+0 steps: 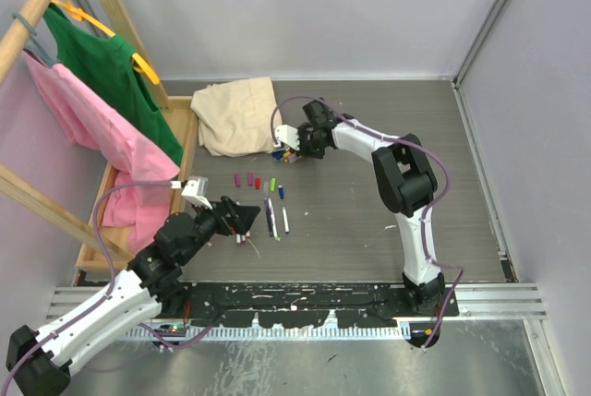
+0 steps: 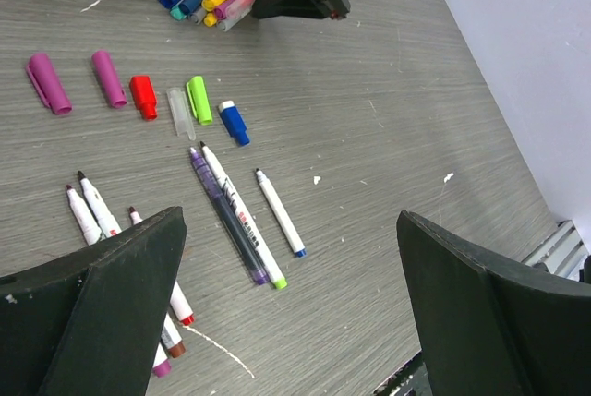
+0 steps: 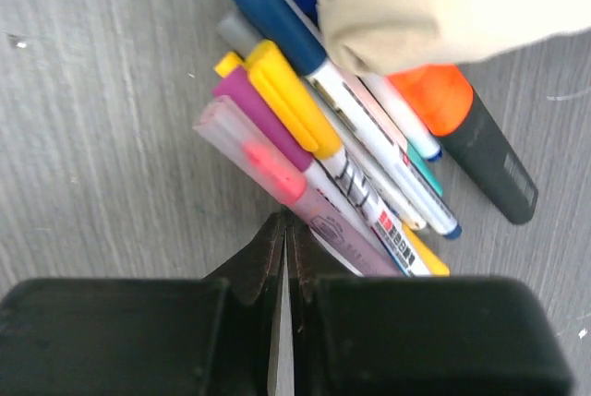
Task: Open the pen caps
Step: Move the pen to the center of the board, then pick up the pen from the center of the board.
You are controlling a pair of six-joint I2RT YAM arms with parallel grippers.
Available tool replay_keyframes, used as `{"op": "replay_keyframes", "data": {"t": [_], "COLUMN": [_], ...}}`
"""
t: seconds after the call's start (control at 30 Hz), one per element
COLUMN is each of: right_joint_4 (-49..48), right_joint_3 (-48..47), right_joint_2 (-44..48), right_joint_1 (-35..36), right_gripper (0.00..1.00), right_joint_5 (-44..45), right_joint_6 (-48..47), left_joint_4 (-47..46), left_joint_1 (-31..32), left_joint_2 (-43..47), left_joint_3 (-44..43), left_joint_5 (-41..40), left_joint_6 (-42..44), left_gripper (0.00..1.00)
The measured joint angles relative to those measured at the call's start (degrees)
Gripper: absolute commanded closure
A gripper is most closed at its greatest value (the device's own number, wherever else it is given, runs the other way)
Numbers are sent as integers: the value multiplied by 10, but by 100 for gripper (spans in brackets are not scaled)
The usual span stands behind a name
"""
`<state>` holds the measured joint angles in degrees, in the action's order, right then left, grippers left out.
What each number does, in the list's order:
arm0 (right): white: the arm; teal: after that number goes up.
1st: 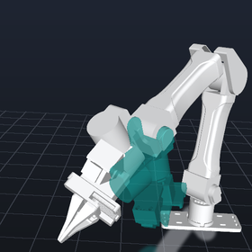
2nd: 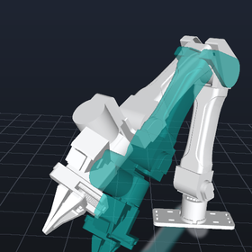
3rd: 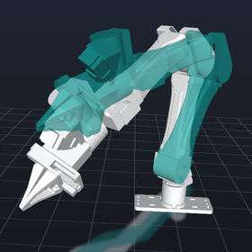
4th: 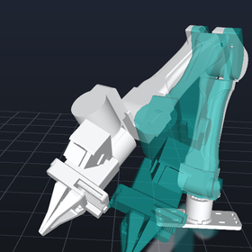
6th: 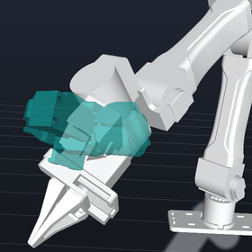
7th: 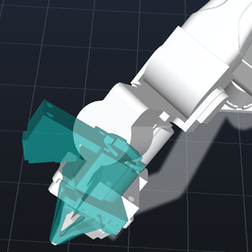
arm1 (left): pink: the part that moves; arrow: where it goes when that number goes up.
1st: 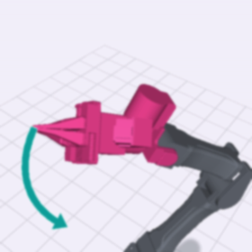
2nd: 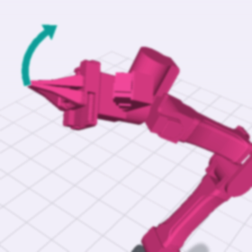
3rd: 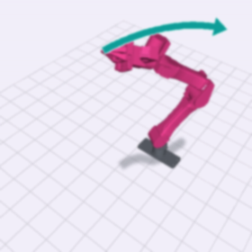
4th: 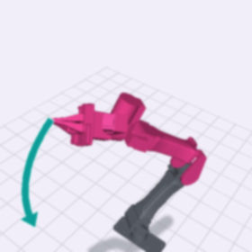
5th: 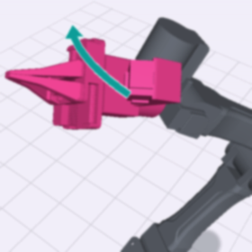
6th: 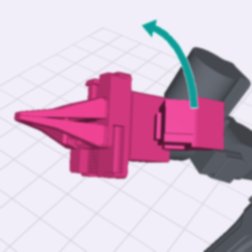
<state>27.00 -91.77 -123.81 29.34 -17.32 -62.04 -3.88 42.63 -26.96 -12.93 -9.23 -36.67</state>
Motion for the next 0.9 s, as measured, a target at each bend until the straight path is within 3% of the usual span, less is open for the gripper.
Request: {"op": "replay_keyframes", "data": {"t": [0.17, 0.4, 0.7, 0.9], "right_joint_4": [12, 73, 94, 101], "right_joint_3": [-10, 12, 28, 1], "right_joint_2": [-4, 24, 78, 60], "right_joint_1": [-12, -38, -67, -64], "right_gripper": [81, 77, 52, 53], "right_joint_5": [-9, -74, -145, -173], "right_joint_6": [-4, -69, -141, -192], "left_joint_4": [0, -2, -2, -2], "left_joint_1": [0, 0, 0, 0], "left_joint_2": [-9, -6, -13, -11], "left_joint_3": [0, 0, 0, 1], "left_joint_5": [0, 0, 1, 1], "left_joint_6": [0, 0, -2, -3], "left_gripper": [2, 2, 2, 2]}}
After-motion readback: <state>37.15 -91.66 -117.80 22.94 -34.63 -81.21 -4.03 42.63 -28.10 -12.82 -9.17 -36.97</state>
